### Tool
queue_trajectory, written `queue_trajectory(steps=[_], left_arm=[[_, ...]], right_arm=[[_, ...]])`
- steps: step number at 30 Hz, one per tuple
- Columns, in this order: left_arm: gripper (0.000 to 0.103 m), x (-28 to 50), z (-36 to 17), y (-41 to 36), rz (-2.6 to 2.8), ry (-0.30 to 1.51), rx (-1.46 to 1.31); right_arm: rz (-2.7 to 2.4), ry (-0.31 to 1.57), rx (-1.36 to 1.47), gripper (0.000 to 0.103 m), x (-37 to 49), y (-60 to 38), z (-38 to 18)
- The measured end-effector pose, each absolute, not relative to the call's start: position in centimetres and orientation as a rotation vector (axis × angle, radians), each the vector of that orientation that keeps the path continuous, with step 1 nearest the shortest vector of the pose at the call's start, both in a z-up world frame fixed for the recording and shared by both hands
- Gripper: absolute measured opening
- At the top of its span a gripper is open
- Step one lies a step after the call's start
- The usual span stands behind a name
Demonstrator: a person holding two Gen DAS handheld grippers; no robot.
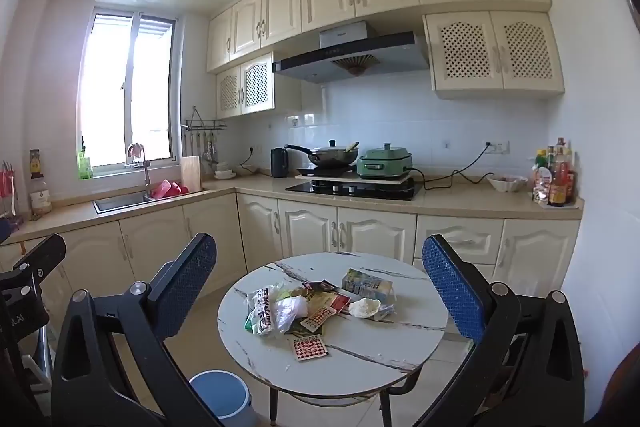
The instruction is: Collect trash
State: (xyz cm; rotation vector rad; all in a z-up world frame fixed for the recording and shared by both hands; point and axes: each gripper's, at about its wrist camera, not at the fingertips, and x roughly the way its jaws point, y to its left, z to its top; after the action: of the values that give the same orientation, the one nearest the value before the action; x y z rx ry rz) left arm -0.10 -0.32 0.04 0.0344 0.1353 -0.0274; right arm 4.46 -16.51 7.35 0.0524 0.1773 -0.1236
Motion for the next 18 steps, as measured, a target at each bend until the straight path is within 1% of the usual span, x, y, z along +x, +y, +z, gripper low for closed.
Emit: queue_trajectory(steps=[10, 18], left_arm=[[0.102, 0.4, 0.1, 1.0, -0.005, 0.139, 0.004], [0.102, 0.2, -0.2, 0.1, 0.016, 0.136, 0.008]], right_arm=[[-0.101, 0.177, 0.028, 0.103, 4.2, -15.6, 7.3], [-0.100, 0.172, 0.035, 0.103, 4.1, -16.0, 7.3]])
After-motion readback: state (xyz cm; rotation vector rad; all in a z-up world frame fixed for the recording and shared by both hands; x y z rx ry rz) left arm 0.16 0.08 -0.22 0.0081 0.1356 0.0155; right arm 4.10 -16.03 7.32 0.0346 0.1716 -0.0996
